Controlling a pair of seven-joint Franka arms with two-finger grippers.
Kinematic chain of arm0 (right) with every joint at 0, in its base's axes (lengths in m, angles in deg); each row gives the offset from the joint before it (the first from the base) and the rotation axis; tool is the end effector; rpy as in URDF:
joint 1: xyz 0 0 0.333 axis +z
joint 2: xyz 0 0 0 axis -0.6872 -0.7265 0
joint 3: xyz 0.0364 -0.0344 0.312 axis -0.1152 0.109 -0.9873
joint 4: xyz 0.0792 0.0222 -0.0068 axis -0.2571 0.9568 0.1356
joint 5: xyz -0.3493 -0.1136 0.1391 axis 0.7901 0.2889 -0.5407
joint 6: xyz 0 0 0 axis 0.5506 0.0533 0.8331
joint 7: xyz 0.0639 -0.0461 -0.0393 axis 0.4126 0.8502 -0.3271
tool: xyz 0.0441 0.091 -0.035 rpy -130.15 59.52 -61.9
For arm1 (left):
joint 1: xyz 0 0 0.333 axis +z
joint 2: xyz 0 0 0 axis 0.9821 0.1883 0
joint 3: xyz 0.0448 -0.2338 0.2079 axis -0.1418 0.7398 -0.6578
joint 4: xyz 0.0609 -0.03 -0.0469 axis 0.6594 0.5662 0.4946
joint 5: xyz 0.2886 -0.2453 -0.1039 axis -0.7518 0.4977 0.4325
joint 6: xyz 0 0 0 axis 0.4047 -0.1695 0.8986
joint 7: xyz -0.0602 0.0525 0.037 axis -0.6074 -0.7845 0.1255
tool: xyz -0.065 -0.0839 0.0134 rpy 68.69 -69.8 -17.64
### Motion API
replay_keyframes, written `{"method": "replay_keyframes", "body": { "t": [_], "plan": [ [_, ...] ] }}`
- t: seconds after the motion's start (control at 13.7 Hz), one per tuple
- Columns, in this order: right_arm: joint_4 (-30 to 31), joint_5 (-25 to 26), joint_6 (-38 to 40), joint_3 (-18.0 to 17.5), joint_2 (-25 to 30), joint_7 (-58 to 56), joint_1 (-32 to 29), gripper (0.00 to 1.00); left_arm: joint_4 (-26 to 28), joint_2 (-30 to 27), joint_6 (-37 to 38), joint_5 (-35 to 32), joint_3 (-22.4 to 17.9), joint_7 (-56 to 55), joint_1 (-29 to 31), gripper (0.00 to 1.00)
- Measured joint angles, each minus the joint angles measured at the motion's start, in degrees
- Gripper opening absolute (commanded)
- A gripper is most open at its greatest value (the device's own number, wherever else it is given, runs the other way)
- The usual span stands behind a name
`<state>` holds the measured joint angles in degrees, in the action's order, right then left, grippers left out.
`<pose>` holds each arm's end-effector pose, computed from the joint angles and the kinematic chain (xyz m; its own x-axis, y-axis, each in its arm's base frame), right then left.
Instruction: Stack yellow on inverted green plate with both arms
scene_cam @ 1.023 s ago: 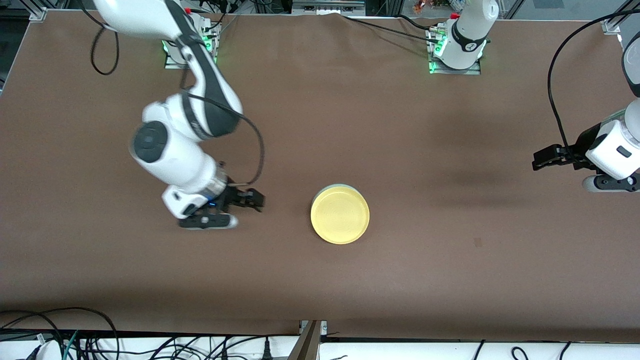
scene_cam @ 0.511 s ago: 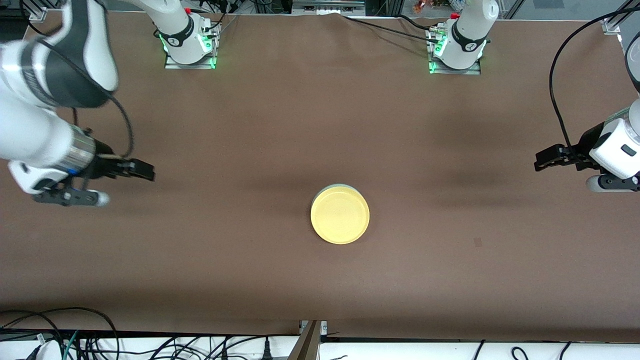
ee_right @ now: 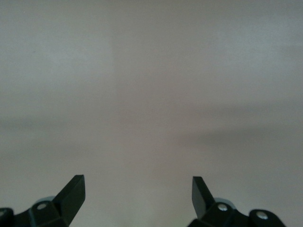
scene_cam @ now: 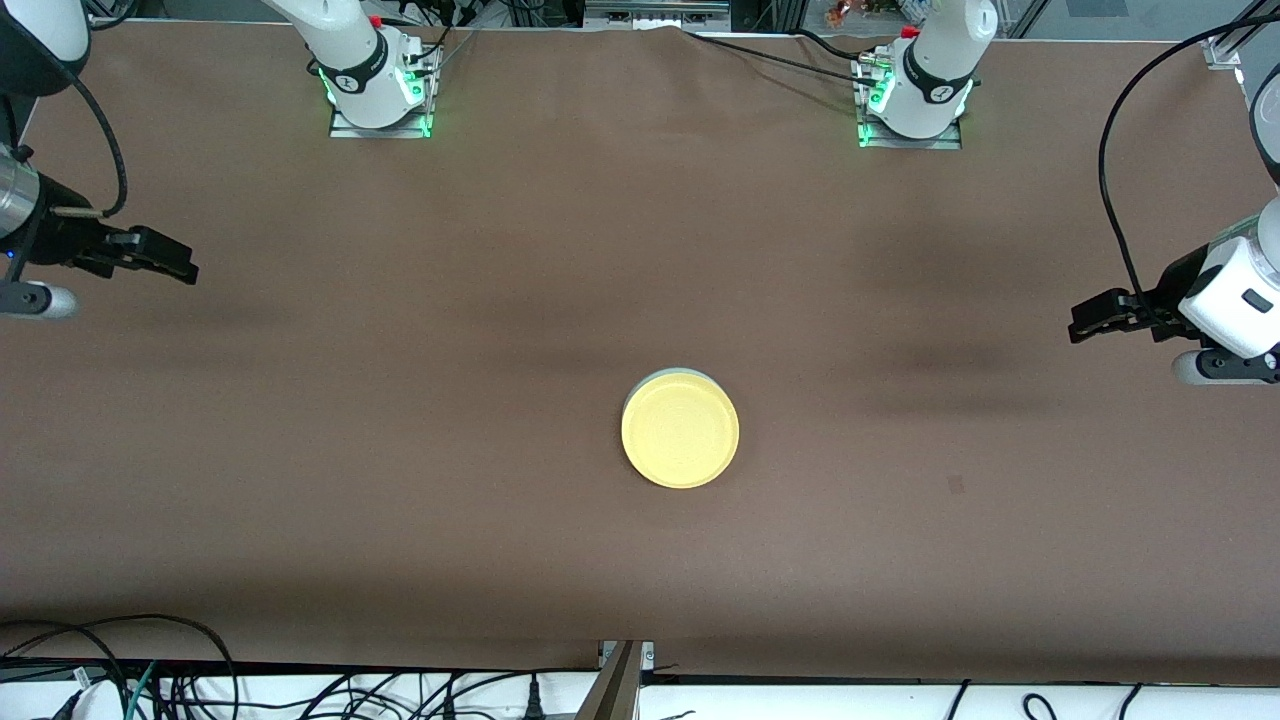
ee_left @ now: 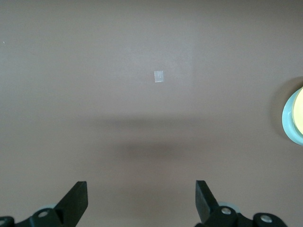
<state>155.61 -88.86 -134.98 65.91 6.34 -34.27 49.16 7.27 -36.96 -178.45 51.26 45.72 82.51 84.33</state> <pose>0.5703 -0.0121 0.5700 0.9950 -0.0826 -0.0565 -0.0824 -0.9966 0.0069 0.6202 0.0113 0.5411 0.9983 0.0319 -0.0489 0.0321 -0.9995 0.0025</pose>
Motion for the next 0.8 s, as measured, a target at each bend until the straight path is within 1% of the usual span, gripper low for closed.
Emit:
{"method": "replay_keyframes", "body": {
  "t": [0.07,0.22,0.44,0.8],
  "plan": [
    [2.35,0.03,-1.27,-1.22,1.61,-0.13,-1.86,1.0,0.0,0.0,0.0,0.0,0.0,0.0,0.0,1.0],
    [4.4,0.03,-2.24,-1.97,3.36,-1.38,-3.57,1.0,0.0,0.03,0.0,0.0,0.0,0.0,0.0,1.0],
    [4.9,0.03,-2.24,-2.14,3.78,-4.59,-4.44,1.0,-0.01,0.08,0.0,0.0,-0.01,0.0,0.0,1.0],
    [5.22,0.03,-1.93,-2.29,3.78,-5.32,-4.98,1.0,-0.01,0.1,0.0,0.0,-0.01,0.0,0.0,1.0]
  ]
}}
